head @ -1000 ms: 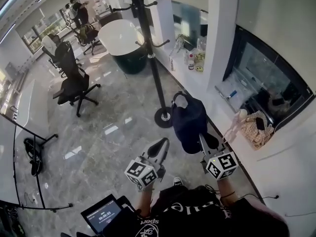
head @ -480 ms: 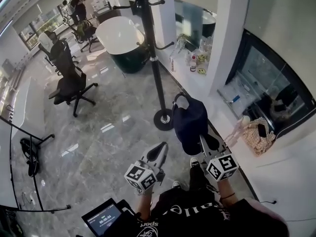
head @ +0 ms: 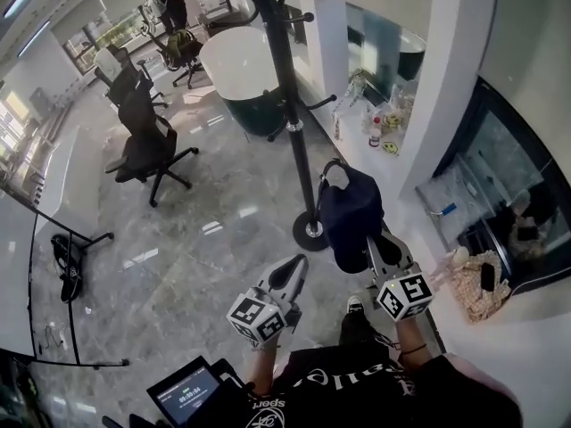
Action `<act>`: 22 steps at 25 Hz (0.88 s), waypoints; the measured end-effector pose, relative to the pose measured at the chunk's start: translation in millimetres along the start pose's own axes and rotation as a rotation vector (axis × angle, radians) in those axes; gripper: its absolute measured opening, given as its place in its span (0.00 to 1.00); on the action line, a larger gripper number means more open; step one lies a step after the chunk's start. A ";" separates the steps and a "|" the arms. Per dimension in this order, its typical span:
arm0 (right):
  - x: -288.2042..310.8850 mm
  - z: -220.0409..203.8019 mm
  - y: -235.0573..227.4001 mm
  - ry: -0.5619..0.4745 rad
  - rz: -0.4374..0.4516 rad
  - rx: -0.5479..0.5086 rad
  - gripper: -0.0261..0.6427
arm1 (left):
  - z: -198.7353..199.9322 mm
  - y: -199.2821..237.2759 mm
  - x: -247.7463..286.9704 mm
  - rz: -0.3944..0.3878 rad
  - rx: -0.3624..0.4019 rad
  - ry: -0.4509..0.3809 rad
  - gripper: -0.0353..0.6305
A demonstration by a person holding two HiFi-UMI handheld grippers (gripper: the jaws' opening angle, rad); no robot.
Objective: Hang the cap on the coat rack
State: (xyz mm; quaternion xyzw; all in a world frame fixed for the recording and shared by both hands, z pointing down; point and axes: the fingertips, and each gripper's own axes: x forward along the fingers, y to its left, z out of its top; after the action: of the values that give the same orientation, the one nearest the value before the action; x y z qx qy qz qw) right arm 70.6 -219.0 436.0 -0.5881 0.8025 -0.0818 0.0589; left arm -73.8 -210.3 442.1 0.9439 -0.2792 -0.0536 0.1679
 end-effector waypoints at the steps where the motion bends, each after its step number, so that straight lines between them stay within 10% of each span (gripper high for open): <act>1: 9.5 4.5 -11.1 0.002 0.012 -0.005 0.08 | 4.8 3.4 13.1 0.007 0.000 -0.012 0.06; 22: 156.9 46.4 -197.5 0.013 0.132 -0.084 0.08 | 7.2 43.7 193.1 0.109 -0.012 -0.025 0.06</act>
State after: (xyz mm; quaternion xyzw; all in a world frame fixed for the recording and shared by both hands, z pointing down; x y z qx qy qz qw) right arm 216.7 -429.8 430.4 -0.5353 0.8426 -0.0478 0.0341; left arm 64.5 -352.1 449.1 0.9255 -0.3320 -0.0579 0.1729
